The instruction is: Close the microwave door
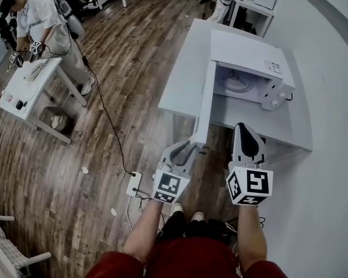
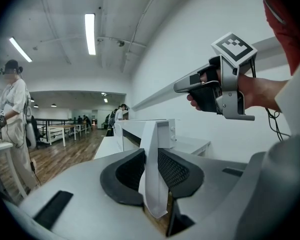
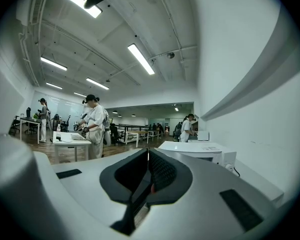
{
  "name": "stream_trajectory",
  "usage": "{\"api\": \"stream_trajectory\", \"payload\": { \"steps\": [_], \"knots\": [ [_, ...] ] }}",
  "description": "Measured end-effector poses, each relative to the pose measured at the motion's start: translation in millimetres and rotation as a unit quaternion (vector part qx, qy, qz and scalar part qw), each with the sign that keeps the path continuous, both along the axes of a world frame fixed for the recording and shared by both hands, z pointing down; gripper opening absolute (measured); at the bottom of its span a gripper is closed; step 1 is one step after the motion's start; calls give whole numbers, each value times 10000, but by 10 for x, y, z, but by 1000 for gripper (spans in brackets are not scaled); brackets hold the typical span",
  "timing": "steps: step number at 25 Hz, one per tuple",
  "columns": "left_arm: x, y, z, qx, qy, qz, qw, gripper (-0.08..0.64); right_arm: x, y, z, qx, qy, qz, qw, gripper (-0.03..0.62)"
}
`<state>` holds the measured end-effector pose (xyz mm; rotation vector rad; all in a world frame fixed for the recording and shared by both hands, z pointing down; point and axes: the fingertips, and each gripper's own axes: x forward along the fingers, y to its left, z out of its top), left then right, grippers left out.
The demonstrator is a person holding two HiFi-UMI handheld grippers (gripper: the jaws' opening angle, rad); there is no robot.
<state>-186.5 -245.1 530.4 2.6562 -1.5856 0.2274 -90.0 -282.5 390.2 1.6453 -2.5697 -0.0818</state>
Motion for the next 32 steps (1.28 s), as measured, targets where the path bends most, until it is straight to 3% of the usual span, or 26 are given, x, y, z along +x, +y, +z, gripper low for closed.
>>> {"api": "stream_trajectory", "payload": {
  "steps": [15,32],
  "knots": [
    [522,-5,-18,81,-89,114,9999,104,680,35,4,46,-178,521,9985,28],
    [1384,-237,-27,-26,-251,-267,9993,114,1641,-213,-9,-7,-353,291,9990,28]
  ]
}}
